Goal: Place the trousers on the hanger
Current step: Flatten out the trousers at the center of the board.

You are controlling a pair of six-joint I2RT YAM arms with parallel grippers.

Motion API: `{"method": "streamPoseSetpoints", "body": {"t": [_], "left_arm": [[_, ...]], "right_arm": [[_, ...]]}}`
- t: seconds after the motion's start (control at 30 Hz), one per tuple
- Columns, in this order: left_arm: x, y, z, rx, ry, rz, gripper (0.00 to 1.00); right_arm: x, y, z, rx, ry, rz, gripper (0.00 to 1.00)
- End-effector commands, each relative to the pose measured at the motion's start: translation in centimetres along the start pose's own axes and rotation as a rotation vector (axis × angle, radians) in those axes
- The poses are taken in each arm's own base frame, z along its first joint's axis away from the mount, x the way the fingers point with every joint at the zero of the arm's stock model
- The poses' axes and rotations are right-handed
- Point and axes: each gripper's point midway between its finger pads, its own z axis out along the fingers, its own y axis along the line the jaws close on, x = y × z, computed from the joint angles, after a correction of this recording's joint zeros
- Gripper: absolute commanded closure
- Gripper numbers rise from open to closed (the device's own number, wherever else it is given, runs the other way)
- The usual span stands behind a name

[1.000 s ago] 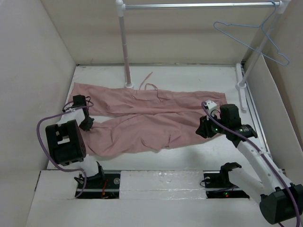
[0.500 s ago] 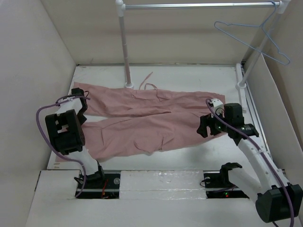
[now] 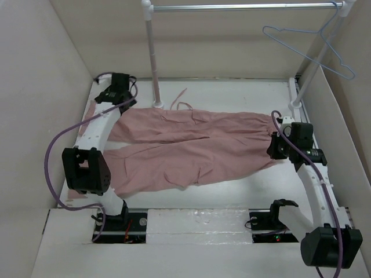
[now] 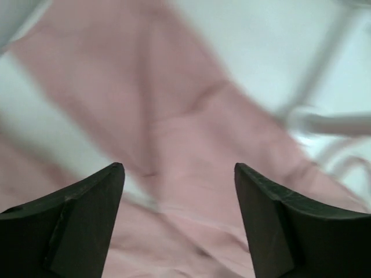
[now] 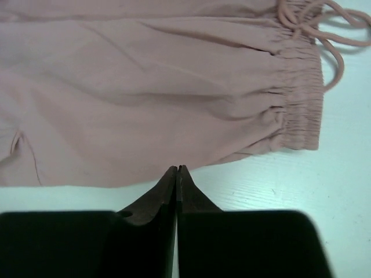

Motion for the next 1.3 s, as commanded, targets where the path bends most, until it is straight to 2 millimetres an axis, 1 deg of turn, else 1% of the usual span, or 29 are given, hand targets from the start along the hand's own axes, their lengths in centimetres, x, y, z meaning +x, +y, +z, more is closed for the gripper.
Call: {"method": "streamPoseSetpoints", "body": {"t": [0.0, 0.03, 0.1, 0.13, 0.17, 0.2, 0.23, 0.3, 0.33, 0.37, 0.43, 0.5, 0.6, 0.63, 0.67, 0.7, 0.73, 0.8, 0.83, 0.87, 0.93, 0.97, 1.0, 1.03, 1.13, 1.17, 1.2, 1.23, 1.27], "left_arm": [[2.1, -7.9, -1.8, 0.183, 0.028, 0.133, 0.29], [3.9, -11.2, -3.4, 0.259, 0.028, 0.192, 0.29], [6.2, -14.5, -4.3, 0.314, 0.042, 0.264, 0.31], [8.4, -16.8, -5.5, 0.366, 0.044, 0.332, 0.31], [9.3, -17.5, -5.8, 0.379, 0.045, 0.35, 0.31], [10.3, -18.1, -6.2, 0.396, 0.053, 0.36, 0.31], [11.0, -19.2, -6.5, 0.442, 0.055, 0.366, 0.31], [12.9, -19.0, -5.1, 0.435, 0.083, 0.368, 0.31], [13.7, -19.3, -4.7, 0.448, 0.095, 0.363, 0.31], [14.5, -18.9, -3.4, 0.426, 0.119, 0.357, 0.31], [15.3, -18.8, -1.9, 0.417, 0.146, 0.346, 0.31], [16.9, -18.6, -0.7, 0.399, 0.179, 0.362, 0.31], [18.9, -18.0, 0.3, 0.391, 0.223, 0.383, 0.32], [19.3, -17.8, 0.5, 0.392, 0.228, 0.388, 0.32], [20.0, -17.1, 0.8, 0.378, 0.239, 0.397, 0.32], [20.3, -16.8, 0.8, 0.375, 0.244, 0.4, 0.32], [20.8, -16.7, 0.6, 0.378, 0.25, 0.41, 0.32], [21.4, -16.3, 0.3, 0.382, 0.256, 0.42, 0.32], [21.5, -16.1, 0.2, 0.382, 0.257, 0.422, 0.32], [21.7, -16.3, -0.2, 0.39, 0.258, 0.428, 0.32], [22.1, -16.7, -0.9, 0.405, 0.265, 0.434, 0.31], [21.9, -17.2, -1.6, 0.422, 0.261, 0.433, 0.3], [21.6, -17.3, -1.8, 0.425, 0.256, 0.426, 0.3], [21.3, -17.4, -2.1, 0.432, 0.257, 0.418, 0.29], [18.5, -18.0, -4.0, 0.453, 0.199, 0.371, 0.28], [16.6, -18.4, -5.3, 0.476, 0.164, 0.344, 0.29], [15.7, -18.1, -5.9, 0.469, 0.146, 0.332, 0.3], [14.5, -18.0, -6.5, 0.466, 0.113, 0.314, 0.37], [12.1, -17.9, -8.8, 0.505, 0.072, 0.261, 0.64]], "right_arm": [[-3.1, -1.7, 0.0, 0.067, -0.085, 0.054, 0.89], [-3.1, -2.6, 0.6, 0.097, -0.08, 0.072, 0.65], [-3.0, -4.2, 1.2, 0.151, -0.085, 0.145, 0.44], [-1.9, -5.8, 1.4, 0.196, -0.046, 0.203, 0.3], [-1.8, -5.9, 1.5, 0.202, -0.041, 0.205, 0.26], [-0.6, -7.3, 1.5, 0.24, -0.028, 0.258, 0.21], [0.0, -7.9, 1.6, 0.252, -0.026, 0.286, 0.18], [0.9, -9.6, 1.4, 0.296, -0.046, 0.353, 0.13], [2.3, -9.9, 2.0, 0.3, -0.025, 0.375, 0.12], [2.7, -10.2, 2.3, 0.307, -0.023, 0.387, 0.11], [3.9, -10.9, 3.5, 0.318, 0.008, 0.425, 0.11], [4.4, -11.5, 5.2, 0.296, 0.038, 0.449, 0.11], [4.7, -12.0, 7.2, 0.251, 0.052, 0.49, 0.18], [4.6, -11.8, 7.6, 0.231, 0.044, 0.5, 0.28], [5.0, -12.2, 7.8, 0.242, 0.036, 0.521, 0.41], [4.6, -13.0, 7.8, 0.263, -0.001, 0.541, 0.57], [4.9, -13.6, 7.4, 0.295, -0.009, 0.562, 0.83], [5.8, -14.9, 6.3, 0.334, -0.015, 0.614, 1.0], [5.7, -15.5, 5.2, 0.372, -0.037, 0.614, 1.0], [6.4, -15.7, 4.4, 0.399, -0.016, 0.616, 1.0], [6.6, -17.3, 2.3, 0.475, -0.037, 0.631, 1.0], [6.1, -17.5, 1.4, 0.49, -0.064, 0.621, 1.0], [6.4, -17.2, 1.2, 0.485, -0.04, 0.61, 0.93], [5.9, -16.7, 1.4, 0.443, -0.044, 0.607, 0.7], [6.4, -14.6, 3.0, 0.315, -0.014, 0.622, 0.31], [6.6, -14.2, 3.2, 0.29, -0.008, 0.617, 0.28], [6.5, -13.8, 3.1, 0.269, -0.007, 0.605, 0.24], [6.2, -13.5, 2.9, 0.257, -0.018, 0.596, 0.23], [4.7, -12.0, 2.3, 0.211, -0.046, 0.55, 0.21]]}}
